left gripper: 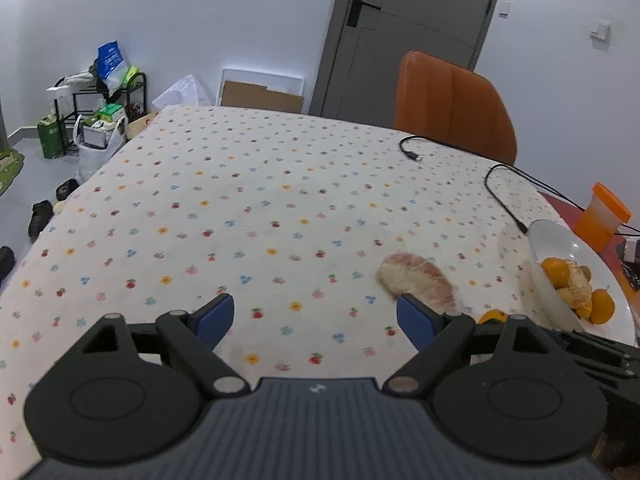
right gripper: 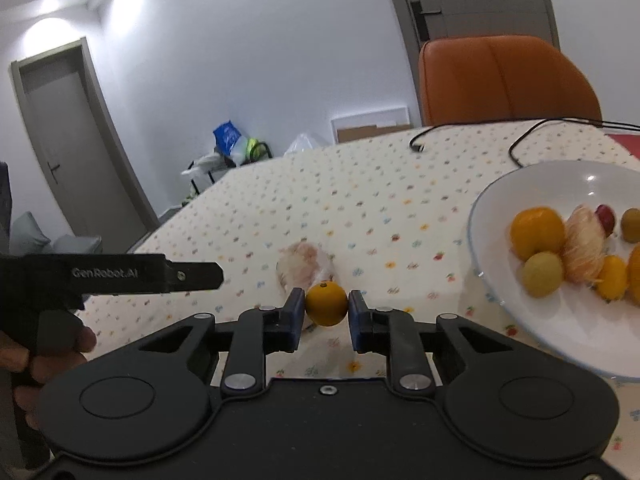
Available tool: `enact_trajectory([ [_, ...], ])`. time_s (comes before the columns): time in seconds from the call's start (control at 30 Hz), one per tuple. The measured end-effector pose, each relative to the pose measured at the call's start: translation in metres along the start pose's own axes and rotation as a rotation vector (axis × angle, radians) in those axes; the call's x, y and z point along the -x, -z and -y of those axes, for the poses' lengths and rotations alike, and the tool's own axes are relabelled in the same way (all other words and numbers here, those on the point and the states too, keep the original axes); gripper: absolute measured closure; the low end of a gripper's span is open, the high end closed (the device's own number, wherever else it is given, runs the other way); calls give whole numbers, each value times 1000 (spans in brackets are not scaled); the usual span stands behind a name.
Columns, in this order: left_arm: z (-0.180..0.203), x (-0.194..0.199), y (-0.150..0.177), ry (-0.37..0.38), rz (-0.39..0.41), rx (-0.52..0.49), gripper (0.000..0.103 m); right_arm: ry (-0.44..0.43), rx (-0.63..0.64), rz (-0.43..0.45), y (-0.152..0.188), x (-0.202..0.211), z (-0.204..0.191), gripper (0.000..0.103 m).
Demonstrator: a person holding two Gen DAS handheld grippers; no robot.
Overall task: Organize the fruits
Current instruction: 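Grasp a small yellow apricot with the right tool, then grasp the peeled pink pomelo piece with the left tool while the right tool holds the apricot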
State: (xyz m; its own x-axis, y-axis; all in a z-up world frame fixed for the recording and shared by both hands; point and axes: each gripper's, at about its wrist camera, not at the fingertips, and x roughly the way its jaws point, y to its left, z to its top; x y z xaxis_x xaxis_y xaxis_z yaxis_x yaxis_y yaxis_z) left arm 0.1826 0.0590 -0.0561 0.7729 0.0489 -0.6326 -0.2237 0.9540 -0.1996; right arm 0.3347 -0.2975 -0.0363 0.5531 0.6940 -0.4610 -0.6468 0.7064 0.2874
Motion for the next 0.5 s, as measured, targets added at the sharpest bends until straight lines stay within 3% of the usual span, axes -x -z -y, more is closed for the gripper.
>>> enact_trajectory([
  [0.5, 51, -14, 0, 41, 3, -71, 16, 14, -55, 84, -10, 40, 32, 82],
])
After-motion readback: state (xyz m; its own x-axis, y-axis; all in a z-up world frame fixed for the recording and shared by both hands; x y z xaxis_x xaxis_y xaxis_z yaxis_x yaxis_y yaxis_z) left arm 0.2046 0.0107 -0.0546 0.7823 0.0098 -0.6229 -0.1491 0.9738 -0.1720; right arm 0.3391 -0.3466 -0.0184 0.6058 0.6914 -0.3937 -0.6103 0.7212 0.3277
